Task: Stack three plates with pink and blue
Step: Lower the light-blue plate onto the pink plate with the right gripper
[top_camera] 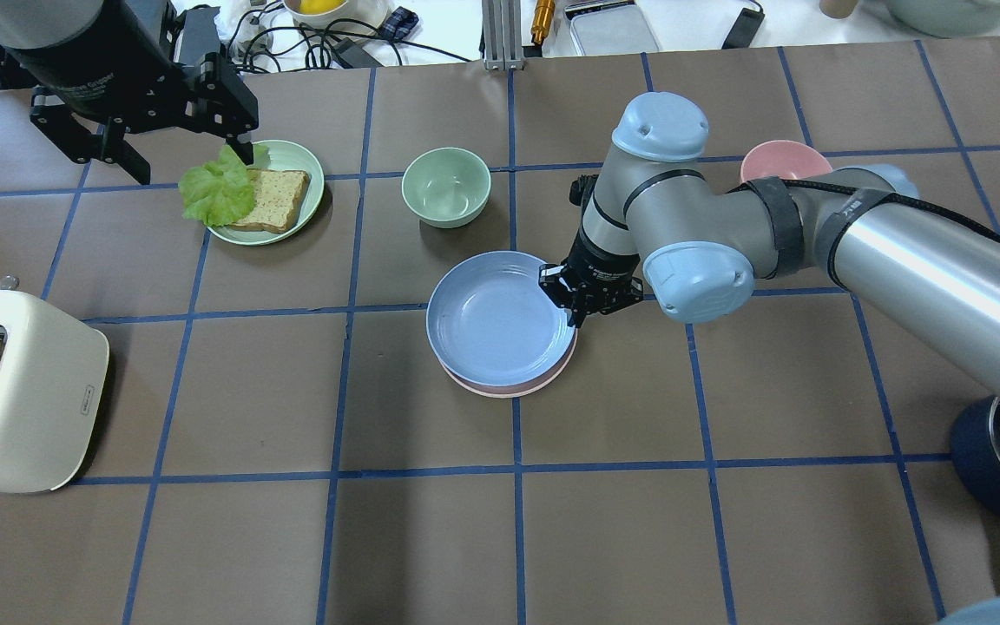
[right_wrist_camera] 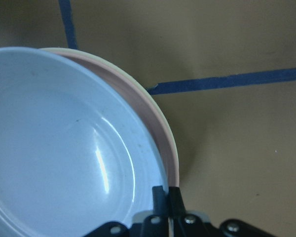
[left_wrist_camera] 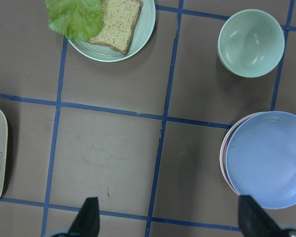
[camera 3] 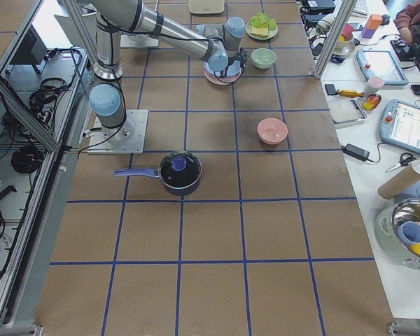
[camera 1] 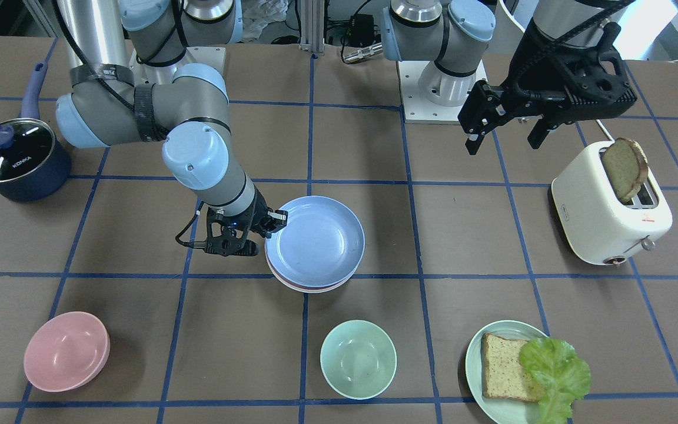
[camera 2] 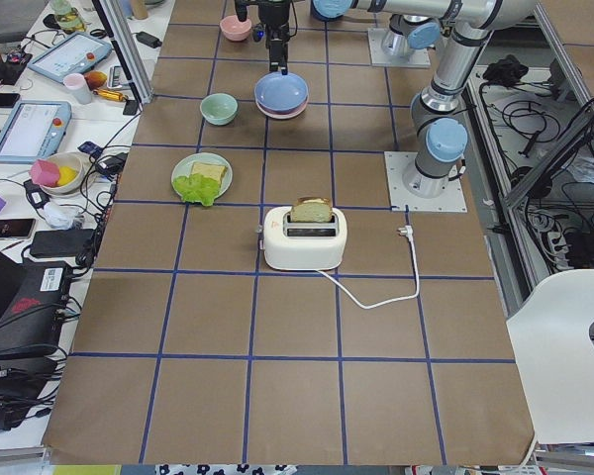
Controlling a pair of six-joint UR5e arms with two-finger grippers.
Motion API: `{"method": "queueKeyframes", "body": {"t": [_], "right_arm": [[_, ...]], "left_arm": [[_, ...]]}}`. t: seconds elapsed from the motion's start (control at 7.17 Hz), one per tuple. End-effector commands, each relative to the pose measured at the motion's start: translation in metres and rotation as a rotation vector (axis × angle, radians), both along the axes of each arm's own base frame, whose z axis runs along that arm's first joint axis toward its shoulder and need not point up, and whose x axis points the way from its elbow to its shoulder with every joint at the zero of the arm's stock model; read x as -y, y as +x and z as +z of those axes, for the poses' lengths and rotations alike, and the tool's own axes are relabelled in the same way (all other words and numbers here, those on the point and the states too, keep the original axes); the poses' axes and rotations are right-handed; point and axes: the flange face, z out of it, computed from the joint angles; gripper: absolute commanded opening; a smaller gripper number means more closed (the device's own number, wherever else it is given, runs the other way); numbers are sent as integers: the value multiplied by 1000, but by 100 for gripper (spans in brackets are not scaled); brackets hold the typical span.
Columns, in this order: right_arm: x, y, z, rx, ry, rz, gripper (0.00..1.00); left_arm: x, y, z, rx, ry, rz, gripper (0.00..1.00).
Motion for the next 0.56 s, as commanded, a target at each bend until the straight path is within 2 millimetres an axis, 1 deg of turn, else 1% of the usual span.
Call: {"method": "queueKeyframes", "body": {"t": [0.0, 0.42], "right_arm": [[0, 0, -4, -1, 6, 2, 0], [3, -2, -6, -7, 5, 3, 0]], "left_arm": [[0, 0, 0, -1, 0, 0, 100], [0, 0, 0, -1, -1, 0, 100]]}}
